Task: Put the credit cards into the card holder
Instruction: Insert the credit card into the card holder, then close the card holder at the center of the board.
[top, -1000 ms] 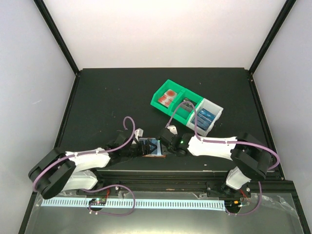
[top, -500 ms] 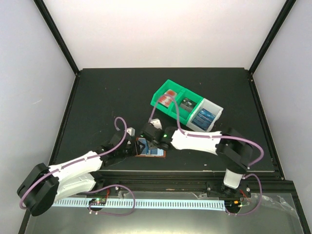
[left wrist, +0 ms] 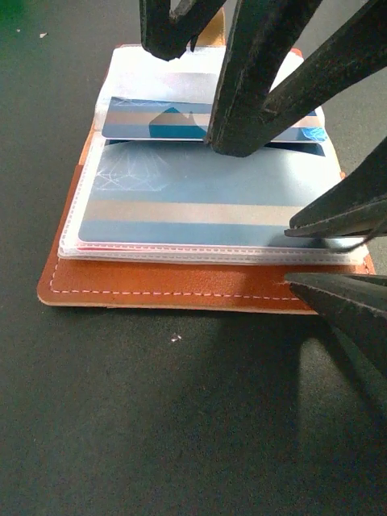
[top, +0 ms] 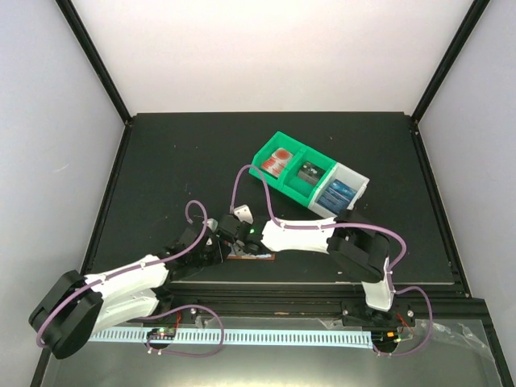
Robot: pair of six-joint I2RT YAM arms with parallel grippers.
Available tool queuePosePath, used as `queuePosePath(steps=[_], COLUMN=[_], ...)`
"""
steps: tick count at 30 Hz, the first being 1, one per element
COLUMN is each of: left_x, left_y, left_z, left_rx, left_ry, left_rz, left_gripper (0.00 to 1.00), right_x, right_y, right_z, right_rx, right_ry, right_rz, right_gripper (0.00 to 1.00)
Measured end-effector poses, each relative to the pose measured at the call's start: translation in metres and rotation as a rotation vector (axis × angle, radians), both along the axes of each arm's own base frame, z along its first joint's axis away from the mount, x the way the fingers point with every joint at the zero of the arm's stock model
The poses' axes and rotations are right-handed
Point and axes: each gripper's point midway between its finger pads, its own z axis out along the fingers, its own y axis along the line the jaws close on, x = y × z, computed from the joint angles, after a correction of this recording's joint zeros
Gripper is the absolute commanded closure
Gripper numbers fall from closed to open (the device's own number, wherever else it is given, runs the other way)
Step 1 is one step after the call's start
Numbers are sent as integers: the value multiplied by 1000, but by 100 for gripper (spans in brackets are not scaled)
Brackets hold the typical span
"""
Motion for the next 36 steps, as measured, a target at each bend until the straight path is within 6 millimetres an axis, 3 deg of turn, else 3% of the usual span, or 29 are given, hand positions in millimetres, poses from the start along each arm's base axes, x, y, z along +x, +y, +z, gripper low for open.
queuePosePath(steps=[6, 22, 26, 32, 36], left_x=[1, -1, -2, -1, 2], left_y=[-3, 2, 2, 1, -1], left_z=[-1, -3, -2, 7, 13], left_rx=[-29, -37, -40, -56, -71], left_ry=[10, 29, 29, 3, -1], left_rz=[12, 40, 41, 23, 16], left_gripper=[90, 89, 74, 43, 34], right_x=[-2, 0, -3, -1, 3], right_y=[-9, -54, -59, -52, -68], right_z=[-12, -11, -2, 35, 43], right_rx=[-68, -192, -169, -7, 40], right_ry=[-10, -76, -76, -100, -110], right_rz=[-4, -133, -138, -149, -186], right_gripper=[35, 35, 35, 35, 33])
